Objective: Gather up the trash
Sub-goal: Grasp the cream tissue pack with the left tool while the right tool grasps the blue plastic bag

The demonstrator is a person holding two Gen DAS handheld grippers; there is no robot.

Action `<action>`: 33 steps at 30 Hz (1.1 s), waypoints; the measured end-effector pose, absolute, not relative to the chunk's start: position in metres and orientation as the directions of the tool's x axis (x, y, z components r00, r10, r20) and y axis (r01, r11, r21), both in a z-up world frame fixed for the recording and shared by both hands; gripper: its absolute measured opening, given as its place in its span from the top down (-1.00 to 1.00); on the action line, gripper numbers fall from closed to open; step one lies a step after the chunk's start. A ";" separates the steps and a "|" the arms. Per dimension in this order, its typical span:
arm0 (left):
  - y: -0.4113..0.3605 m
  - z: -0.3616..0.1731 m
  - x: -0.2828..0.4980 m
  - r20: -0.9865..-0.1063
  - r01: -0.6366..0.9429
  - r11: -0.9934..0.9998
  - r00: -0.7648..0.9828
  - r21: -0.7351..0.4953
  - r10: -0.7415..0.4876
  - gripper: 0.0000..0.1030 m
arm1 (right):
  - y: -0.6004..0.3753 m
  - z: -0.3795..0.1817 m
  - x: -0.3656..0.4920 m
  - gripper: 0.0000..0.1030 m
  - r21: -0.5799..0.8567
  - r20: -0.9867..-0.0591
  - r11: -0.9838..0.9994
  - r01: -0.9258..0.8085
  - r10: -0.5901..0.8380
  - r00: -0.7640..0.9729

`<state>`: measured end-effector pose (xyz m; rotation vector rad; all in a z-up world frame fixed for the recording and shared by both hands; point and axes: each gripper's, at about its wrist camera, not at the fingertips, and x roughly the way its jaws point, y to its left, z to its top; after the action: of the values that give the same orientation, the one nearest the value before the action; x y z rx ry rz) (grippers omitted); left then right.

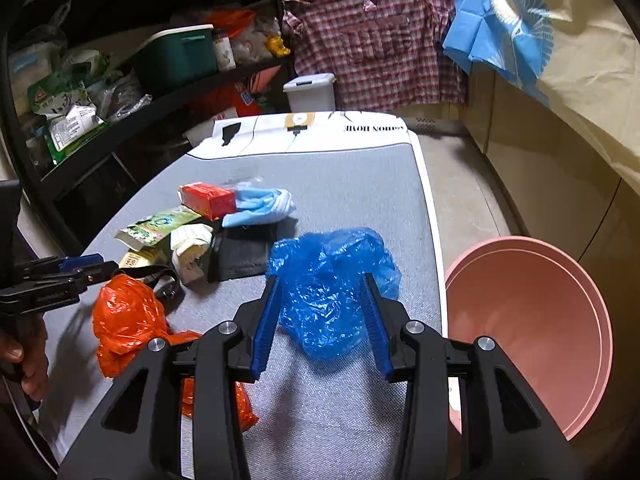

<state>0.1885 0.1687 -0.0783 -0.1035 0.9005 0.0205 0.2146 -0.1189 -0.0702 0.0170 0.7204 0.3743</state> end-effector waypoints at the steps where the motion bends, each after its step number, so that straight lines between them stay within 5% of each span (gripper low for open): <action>1: 0.167 -0.081 0.190 -0.788 -0.058 0.995 0.615 -0.085 -0.032 0.04 | -0.119 -0.072 0.216 0.18 0.145 -0.645 0.933 -0.328 0.341 0.684; 6: 0.157 -0.091 0.196 -0.802 -0.037 0.995 0.595 -0.089 -0.049 -0.19 | -0.118 -0.081 0.221 0.18 0.144 -0.667 0.935 -0.325 0.334 0.666; 20: 0.157 -0.098 0.198 -0.826 -0.075 0.997 0.564 -0.033 0.015 -0.03 | -0.116 -0.093 0.229 0.21 0.144 -0.695 0.939 -0.311 0.319 0.644; 28: 0.156 -0.088 0.190 -0.812 -0.062 0.998 0.584 -0.025 0.016 -0.02 | -0.110 -0.091 0.224 0.87 0.127 -0.693 0.929 -0.349 0.335 0.639; 33: 0.153 -0.076 0.180 -0.793 -0.047 0.999 0.609 -0.026 0.008 -0.02 | -0.106 -0.083 0.213 0.95 0.104 -0.673 0.920 -0.378 0.345 0.654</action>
<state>0.1799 0.1528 -0.0762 -0.0459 0.9159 0.0314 0.2130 -0.1057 -0.0826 -0.0473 0.7538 0.4104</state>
